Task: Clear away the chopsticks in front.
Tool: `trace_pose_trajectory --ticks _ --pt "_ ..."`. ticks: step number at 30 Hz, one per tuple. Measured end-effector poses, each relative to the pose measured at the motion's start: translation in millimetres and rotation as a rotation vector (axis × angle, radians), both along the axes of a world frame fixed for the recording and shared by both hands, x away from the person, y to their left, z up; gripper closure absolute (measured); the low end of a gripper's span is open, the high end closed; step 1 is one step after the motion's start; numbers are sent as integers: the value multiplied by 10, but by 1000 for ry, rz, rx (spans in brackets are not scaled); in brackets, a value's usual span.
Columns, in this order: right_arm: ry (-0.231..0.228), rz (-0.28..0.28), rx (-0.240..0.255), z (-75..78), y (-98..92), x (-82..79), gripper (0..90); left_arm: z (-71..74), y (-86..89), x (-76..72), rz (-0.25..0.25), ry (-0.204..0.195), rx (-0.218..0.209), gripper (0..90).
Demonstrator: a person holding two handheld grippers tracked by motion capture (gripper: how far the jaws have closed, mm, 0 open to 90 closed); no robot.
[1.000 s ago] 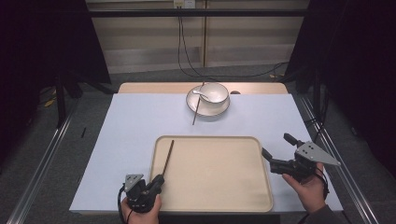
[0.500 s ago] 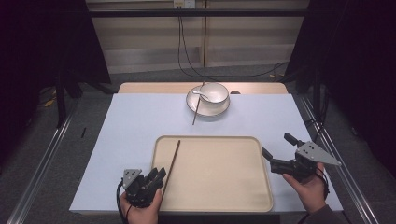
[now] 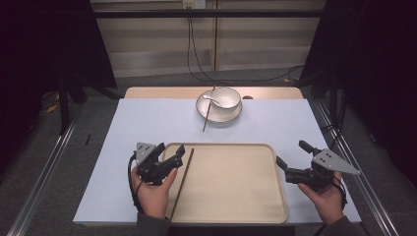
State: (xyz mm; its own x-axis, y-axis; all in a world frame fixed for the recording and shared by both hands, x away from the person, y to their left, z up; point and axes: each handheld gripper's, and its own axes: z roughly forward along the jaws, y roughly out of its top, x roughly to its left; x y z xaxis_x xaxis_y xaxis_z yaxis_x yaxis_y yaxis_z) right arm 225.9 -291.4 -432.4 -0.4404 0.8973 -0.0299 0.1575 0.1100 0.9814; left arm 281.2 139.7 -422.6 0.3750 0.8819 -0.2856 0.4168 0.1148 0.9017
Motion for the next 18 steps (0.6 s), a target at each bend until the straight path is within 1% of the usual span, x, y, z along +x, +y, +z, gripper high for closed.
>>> trace_pose_trajectory --ticks 1,2,3,4,5,7,8,9,11,12,13,14,15,16,18 --pt "3 8 0 2 0 -3 49 29 -24 67 -6 -6 1 256" --pt "3 5 3 3 7 -7 49 44 -37 108 -18 -5 9 253" --pt "2 8 0 3 8 -8 49 58 -56 165 -28 0 12 245" --pt "2 9 -1 3 8 -9 49 67 -71 220 -34 7 6 244" --pt "3 11 0 2 9 -8 50 77 -112 333 -51 21 -3 238" --pt "1 21 3 2 12 -7 50 78 -158 441 -58 16 6 237" --pt "1 21 3 2 12 -7 50 78 -158 441 -58 16 6 237" --pt "2 34 5 5 18 -14 50 80 -176 493 -60 20 12 236" --pt "-3 43 3 8 28 -19 48 57 -209 610 -66 3 36 234" --pt "-3 49 2 9 32 -21 48 16 -229 736 -69 20 20 233" --pt "-5 49 6 10 34 -20 48 16 -229 736 -69 20 20 231" --pt "-7 55 3 10 34 -21 48 -3 -238 795 -74 25 20 231" --pt "-7 55 3 10 34 -21 48 -21 -252 852 -77 21 17 231" --pt "-4 57 7 11 32 -22 48 -35 -265 910 -77 22 28 231" --pt "-8 59 4 10 28 -18 48 -62 -305 1027 -83 26 29 231"
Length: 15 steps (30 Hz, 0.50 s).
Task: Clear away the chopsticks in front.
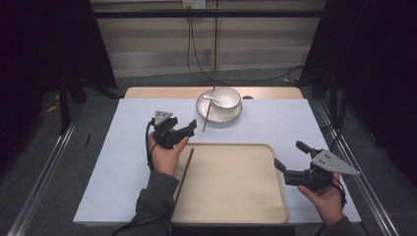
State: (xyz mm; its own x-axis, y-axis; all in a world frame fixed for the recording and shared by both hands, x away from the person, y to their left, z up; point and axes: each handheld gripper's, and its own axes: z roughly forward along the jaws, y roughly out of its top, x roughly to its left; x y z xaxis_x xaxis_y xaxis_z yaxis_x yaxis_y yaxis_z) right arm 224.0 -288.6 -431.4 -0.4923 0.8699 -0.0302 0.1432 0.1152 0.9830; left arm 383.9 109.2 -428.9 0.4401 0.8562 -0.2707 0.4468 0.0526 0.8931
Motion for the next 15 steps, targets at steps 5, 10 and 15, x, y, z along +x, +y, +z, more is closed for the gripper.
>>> trace_pose_trajectory --ticks 5,10,15 --pt "2 3 0 1 1 -4 48 -60 -173 291 -33 2 43 226" --pt "1 3 -1 2 -3 -8 49 -112 -273 464 -36 19 63 230" --pt "2 2 4 4 -8 -12 49 -178 -405 652 -40 30 100 232"
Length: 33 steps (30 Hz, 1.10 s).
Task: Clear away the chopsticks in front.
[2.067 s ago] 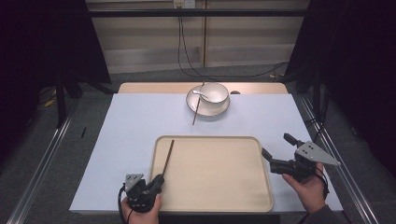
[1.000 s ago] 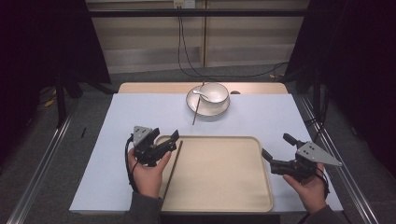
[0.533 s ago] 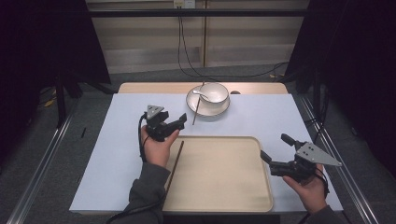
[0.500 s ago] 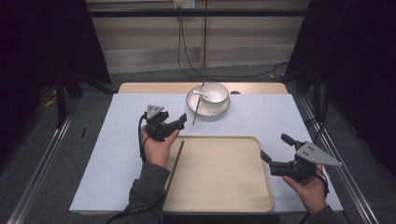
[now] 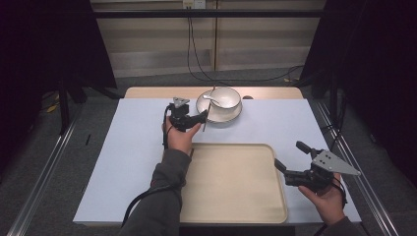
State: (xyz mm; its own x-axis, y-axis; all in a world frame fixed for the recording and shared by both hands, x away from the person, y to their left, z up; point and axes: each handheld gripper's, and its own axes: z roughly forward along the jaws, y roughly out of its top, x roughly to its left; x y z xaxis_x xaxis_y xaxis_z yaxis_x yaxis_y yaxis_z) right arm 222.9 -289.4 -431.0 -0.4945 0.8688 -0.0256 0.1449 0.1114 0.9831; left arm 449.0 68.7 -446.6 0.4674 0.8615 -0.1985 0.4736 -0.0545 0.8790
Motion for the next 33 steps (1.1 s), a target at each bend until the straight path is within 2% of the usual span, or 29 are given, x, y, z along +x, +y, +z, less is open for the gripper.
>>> trace_pose_trajectory --ticks 3,5,6,7,8,12,14,16,18,24,25,26,27,28,29,30,32,33 --pt "0 0 -6 0 -7 1 49 -70 -80 120 -3 20 25 240" --pt "0 0 -5 0 -9 -1 49 -81 -90 145 -6 17 26 249" --pt "1 -1 -2 1 -8 -2 49 -92 -98 172 -10 23 21 270" --pt "0 1 -4 0 -10 -1 49 -119 -115 219 -8 54 19 298" --pt "1 3 -3 -1 -10 1 49 -135 -129 240 -6 62 41 337" --pt "5 -1 -1 -1 -10 1 49 -188 -191 300 -10 62 72 413" --pt "3 -1 -1 0 -13 1 49 -189 -211 308 -9 54 87 424" --pt "2 -4 4 -1 -15 2 49 -192 -257 329 -19 49 79 455" --pt "3 -3 1 -3 -22 8 49 -196 -301 360 -22 50 101 483" --pt "7 -4 4 -1 -25 5 48 -208 -381 414 -2 99 151 566" --pt "8 -5 6 -1 -25 5 48 -211 -387 421 -18 104 159 567" --pt "8 -5 6 -1 -25 5 48 -222 -406 425 -11 109 152 567" --pt "8 -5 7 -1 -26 4 48 -226 -407 430 -10 122 172 611" --pt "7 -3 5 -1 -28 4 48 -235 -407 436 -10 126 176 625" --pt "7 -3 5 -1 -28 4 48 -249 -428 443 4 125 152 625" --pt "6 -1 7 -1 -28 5 48 -250 -421 447 -2 129 169 634" --pt "7 -2 6 -1 -28 4 48 -247 -442 447 16 144 164 696" --pt "7 -1 8 -3 -28 7 48 -244 -446 450 18 151 180 705"
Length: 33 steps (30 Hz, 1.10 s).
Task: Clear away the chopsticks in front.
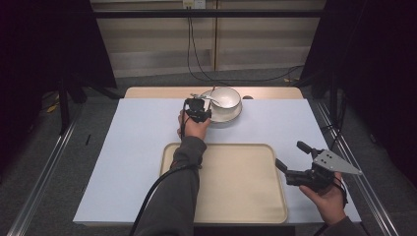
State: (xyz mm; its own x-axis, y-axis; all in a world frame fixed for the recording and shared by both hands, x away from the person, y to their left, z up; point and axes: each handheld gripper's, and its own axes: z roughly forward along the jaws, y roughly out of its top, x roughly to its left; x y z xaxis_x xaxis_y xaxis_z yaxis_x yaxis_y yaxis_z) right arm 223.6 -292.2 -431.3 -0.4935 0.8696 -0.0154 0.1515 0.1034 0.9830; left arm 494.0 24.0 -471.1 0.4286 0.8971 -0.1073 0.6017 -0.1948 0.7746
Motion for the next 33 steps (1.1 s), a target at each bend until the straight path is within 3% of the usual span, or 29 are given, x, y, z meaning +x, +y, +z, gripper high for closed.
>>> trace_pose_trajectory --ticks 4,9,17,24,26,33 --pt "-1 2 -2 0 -2 1 48 13 -17 2 44 25 -13 778" --pt "0 4 -5 -2 0 3 47 29 -10 2 62 62 -26 854" --pt "3 -6 -2 -1 -12 -1 48 139 67 -79 111 81 -64 857" --pt "3 -5 -3 0 -2 -4 48 209 285 -277 128 92 -118 857" --pt "3 -6 -2 0 1 -3 48 235 360 -359 116 93 -114 857" --pt "2 -7 -8 -4 2 3 48 329 614 -676 138 86 -173 857"
